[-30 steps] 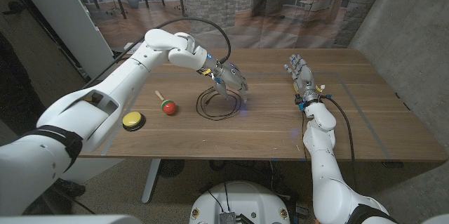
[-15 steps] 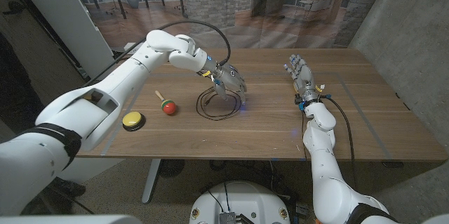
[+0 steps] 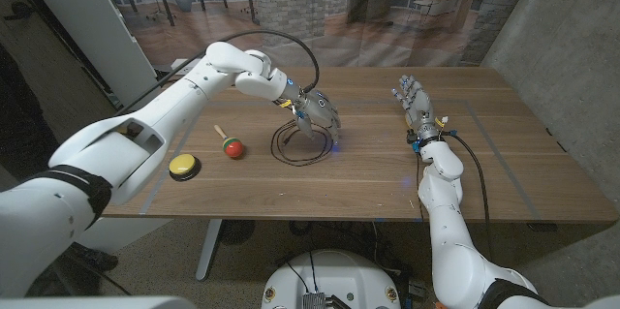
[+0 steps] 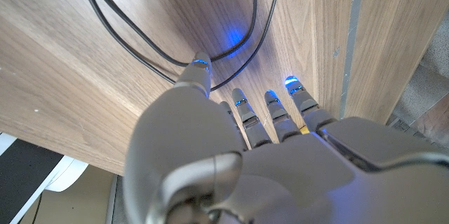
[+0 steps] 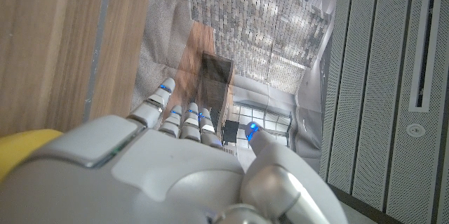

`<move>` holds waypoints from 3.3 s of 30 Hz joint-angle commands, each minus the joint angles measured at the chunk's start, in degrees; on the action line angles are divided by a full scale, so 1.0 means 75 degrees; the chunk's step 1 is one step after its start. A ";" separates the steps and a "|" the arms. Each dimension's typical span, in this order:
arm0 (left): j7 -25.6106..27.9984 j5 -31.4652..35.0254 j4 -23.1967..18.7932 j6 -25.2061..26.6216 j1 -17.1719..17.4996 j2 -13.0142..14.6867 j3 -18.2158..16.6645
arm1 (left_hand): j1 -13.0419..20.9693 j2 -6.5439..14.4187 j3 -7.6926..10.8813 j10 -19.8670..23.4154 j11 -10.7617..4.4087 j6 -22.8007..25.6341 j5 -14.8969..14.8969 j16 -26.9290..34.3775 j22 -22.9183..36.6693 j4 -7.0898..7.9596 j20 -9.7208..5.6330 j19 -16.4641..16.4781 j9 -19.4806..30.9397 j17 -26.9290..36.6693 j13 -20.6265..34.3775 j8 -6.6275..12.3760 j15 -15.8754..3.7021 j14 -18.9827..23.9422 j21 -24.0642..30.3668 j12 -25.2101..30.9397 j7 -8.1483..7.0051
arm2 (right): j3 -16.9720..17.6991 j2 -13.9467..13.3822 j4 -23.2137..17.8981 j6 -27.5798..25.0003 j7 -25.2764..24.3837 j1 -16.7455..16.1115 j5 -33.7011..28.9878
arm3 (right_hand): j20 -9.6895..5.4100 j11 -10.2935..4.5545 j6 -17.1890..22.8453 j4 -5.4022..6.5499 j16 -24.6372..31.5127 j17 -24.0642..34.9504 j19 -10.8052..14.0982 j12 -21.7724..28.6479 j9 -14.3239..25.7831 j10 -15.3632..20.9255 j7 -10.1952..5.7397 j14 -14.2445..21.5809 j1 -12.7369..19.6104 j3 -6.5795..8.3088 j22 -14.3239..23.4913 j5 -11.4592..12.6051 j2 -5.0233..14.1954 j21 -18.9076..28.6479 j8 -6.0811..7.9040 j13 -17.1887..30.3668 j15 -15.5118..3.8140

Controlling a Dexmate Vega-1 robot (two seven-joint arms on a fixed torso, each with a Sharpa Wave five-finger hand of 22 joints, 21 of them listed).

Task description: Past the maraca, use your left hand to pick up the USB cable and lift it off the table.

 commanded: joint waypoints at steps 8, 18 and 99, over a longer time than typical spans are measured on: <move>0.0729 0.0401 0.0337 0.0206 -0.0303 -0.0057 0.0560 | 0.0071 0.0021 -0.0135 0.0003 0.0015 0.0075 0.0050 0.0037 0.0039 0.0027 0.0014 0.0054 0.0010 0.0028 -0.0002 -0.0105 -0.0557 0.0048 0.0021 -0.0079 0.0072 | 0.0053 -0.0070 0.0229 0.0062 0.0009 0.0117 0.0026 | -0.0014 0.0054 0.0069 0.0036 0.0000 0.0027 0.0066 -0.0013 0.0025 0.0055 0.0028 0.0035 -0.0004 0.0041 0.0018 -0.0052 0.0370 -0.0020 -0.0010 0.0041 0.0008; 0.0933 0.0430 0.0546 0.0201 -0.0433 -0.0124 0.0787 | 0.0087 0.0039 -0.0178 0.0046 0.0011 0.0125 0.0059 0.0041 0.0039 0.0032 0.0016 0.0062 0.0003 0.0032 -0.0008 -0.0123 -0.0579 0.0078 0.0022 -0.0085 0.0047 | 0.0083 -0.0103 0.0265 0.0060 0.0022 0.0137 0.0034 | -0.0014 0.0063 0.0083 0.0042 0.0000 0.0029 0.0064 -0.0011 0.0025 0.0064 0.0045 0.0032 -0.0016 0.0036 0.0018 -0.0053 0.0362 -0.0020 -0.0005 0.0041 0.0005; 0.4712 0.1157 0.2045 0.0764 -0.1230 -0.0229 0.2322 | 0.1696 0.0703 -0.0369 0.4949 0.0114 0.6342 -0.0498 0.1854 0.0152 -0.0251 -0.0773 0.1055 0.0060 0.1652 0.1748 0.1554 -0.1511 0.3615 0.0837 0.2107 0.0753 | 0.0163 -0.0455 0.1406 0.0262 -0.0025 0.0796 -0.0060 | 0.0002 0.0074 0.0081 0.0016 -0.0006 0.0018 0.0040 -0.0023 0.0025 0.0054 0.0036 0.0035 -0.0013 0.0068 0.0016 -0.0042 0.0356 -0.0024 -0.0015 0.0040 0.0015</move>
